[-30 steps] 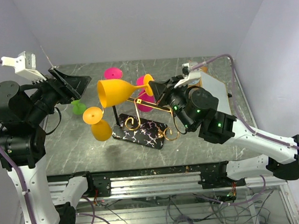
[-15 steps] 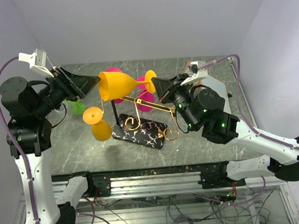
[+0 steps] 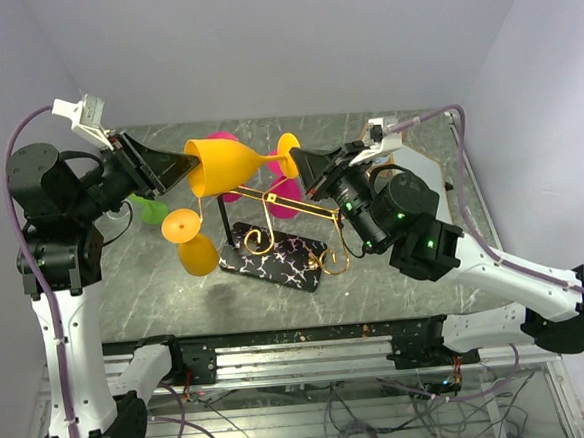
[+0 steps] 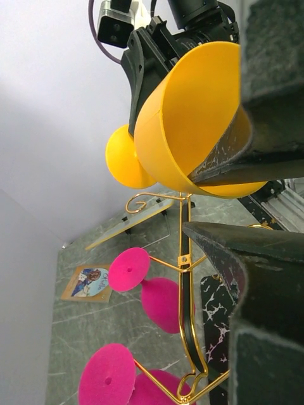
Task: Take the wine glass off the wine glass rack
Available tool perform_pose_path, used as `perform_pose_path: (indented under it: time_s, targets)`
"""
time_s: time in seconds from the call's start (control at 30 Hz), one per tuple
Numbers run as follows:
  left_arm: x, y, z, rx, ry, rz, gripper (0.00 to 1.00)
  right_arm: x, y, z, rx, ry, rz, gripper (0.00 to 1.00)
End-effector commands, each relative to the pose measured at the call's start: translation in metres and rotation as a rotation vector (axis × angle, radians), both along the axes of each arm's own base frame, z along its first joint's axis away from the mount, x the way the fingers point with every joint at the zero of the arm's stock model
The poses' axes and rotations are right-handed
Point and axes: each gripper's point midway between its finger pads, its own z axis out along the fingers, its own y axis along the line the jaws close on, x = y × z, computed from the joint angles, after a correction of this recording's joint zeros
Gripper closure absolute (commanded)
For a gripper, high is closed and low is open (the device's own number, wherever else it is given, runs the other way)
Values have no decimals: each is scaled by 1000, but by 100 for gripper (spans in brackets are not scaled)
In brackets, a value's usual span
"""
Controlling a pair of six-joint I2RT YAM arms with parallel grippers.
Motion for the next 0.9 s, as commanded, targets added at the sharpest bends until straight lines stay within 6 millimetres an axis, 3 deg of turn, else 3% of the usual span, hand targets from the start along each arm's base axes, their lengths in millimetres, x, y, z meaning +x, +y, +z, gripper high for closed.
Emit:
perform_pose_path:
  time_s: [0.0,0.2,0.37,0.47,0.7,0.77,0.87]
  targets:
    - [-8,-6,-5,3,20,-52,61,-3,4,23,59,-64,28,100]
    - [-12,-5,-5,12,22,-41,70,-5,22,30,47,-96,82,100]
    - [-16,-3,2,-3,4,-13,92,-10,32,32,41,-114,131,100]
    - [-19,2,11,-5,-17,33,93,-10,32,30,32,-112,127,98]
    - [-20,30,23,40,-43,259,93,-8,9,24,2,-105,67,53]
    - [-18,45,23,59,-33,365,93,-8,0,22,-7,-102,42,40]
    - [-22,77,18,90,0,565,93,-9,-13,20,-11,-94,15,31]
